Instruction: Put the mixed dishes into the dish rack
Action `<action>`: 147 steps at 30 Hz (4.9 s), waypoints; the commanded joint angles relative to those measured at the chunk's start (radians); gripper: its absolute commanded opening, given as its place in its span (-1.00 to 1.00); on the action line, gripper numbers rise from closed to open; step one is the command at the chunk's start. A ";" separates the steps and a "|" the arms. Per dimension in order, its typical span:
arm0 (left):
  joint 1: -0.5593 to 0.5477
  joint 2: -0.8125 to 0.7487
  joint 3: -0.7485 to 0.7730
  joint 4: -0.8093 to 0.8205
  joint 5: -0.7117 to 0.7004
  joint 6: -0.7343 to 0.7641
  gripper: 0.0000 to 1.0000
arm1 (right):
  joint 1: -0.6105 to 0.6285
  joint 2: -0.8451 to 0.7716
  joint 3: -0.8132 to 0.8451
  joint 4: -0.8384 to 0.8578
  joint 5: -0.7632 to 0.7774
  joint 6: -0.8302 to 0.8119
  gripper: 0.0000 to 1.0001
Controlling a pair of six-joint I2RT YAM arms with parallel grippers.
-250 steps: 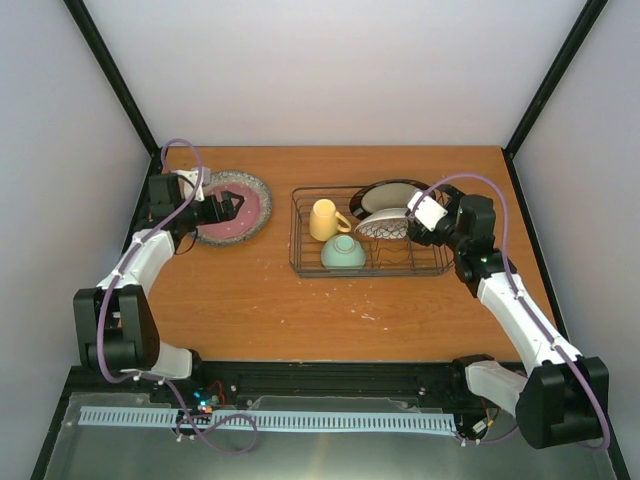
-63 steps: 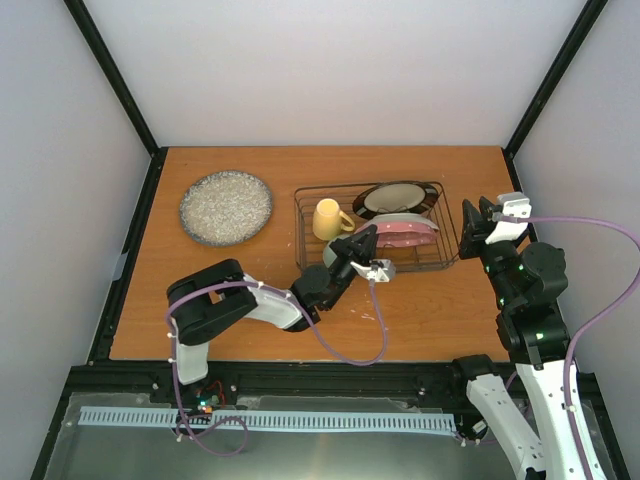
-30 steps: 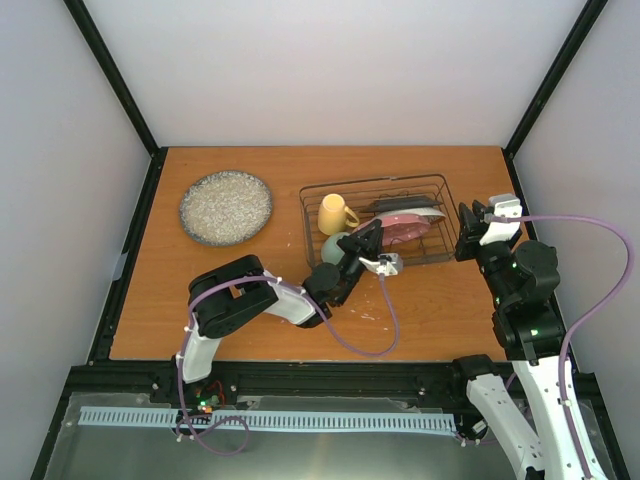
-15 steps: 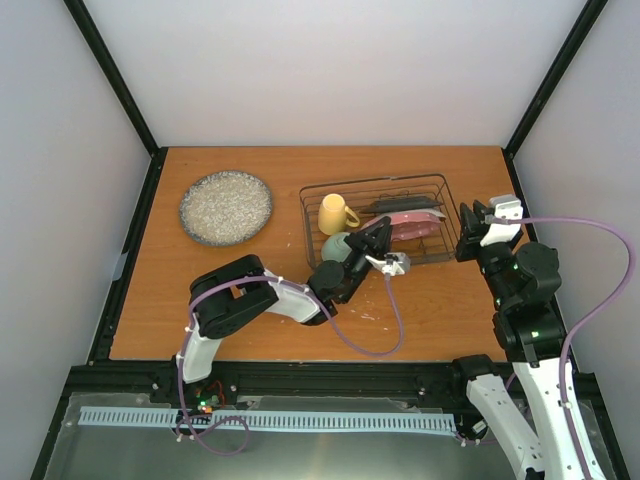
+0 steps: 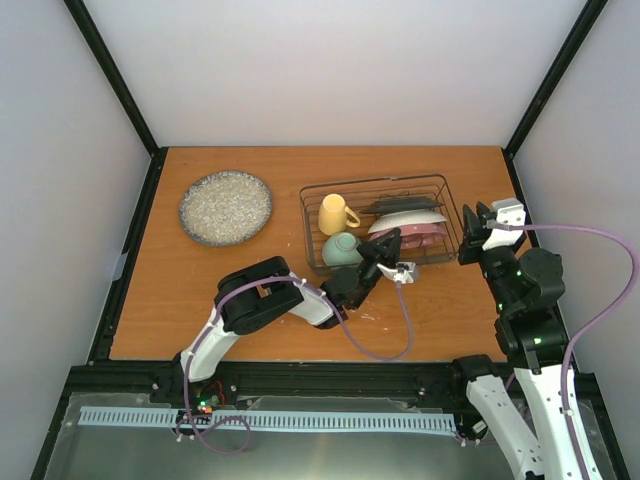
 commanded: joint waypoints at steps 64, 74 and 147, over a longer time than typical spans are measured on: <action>1.528 -0.500 0.114 -1.838 0.876 -1.594 0.32 | -0.005 0.061 0.095 -0.067 -0.111 0.051 0.24; 1.533 -0.402 0.104 -1.820 0.881 -1.577 0.40 | -0.005 0.085 0.094 -0.080 -0.142 0.051 0.25; 1.553 -0.396 0.100 -1.426 1.690 -1.694 -0.99 | -0.005 0.180 0.095 0.008 -0.336 0.098 0.13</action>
